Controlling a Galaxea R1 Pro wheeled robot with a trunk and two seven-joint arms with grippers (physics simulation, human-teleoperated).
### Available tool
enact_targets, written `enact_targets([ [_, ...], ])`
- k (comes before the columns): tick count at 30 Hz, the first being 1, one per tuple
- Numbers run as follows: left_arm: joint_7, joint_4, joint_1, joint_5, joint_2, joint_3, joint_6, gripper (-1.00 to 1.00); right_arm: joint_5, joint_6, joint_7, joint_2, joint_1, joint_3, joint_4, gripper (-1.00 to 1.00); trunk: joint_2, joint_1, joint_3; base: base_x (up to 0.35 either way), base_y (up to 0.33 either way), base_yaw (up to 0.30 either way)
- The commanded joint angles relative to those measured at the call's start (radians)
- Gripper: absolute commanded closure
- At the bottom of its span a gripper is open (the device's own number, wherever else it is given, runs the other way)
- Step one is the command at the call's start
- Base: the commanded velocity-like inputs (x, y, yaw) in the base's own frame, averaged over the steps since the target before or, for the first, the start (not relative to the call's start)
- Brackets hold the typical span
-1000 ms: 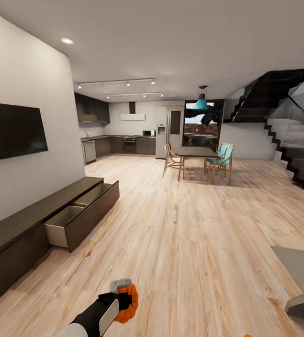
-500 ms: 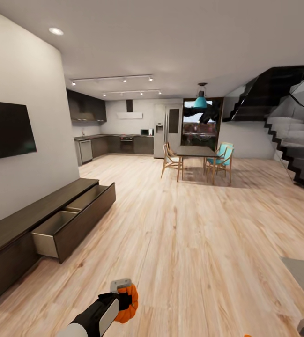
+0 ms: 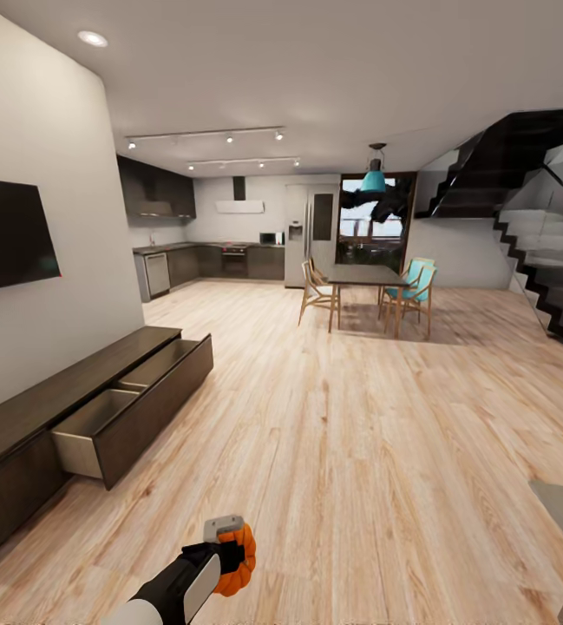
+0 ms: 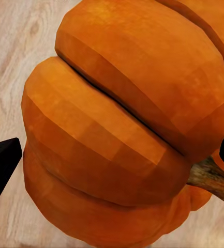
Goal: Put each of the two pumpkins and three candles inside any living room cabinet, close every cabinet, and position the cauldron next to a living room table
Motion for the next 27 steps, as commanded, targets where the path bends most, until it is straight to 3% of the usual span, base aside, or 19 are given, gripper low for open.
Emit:
enact_targets([
  [1, 0.011, -0.002, 0.0, 0.008, 0.001, -0.009, 0.004, 1.0, -0.005, 0.005, -0.006, 0.0, 0.0, 0.0, -0.002, 1.0, -0.001, 0.0, -0.003, 0.0, 0.0, 0.0],
  [27, 0.011, -0.002, 0.0, 0.008, 0.001, -0.009, 0.004, 1.0, -0.005, 0.005, -0.006, 0.0, 0.0, 0.0, -0.002, 1.0, -0.001, 0.0, -0.045, 0.015, 0.0, 0.0],
])
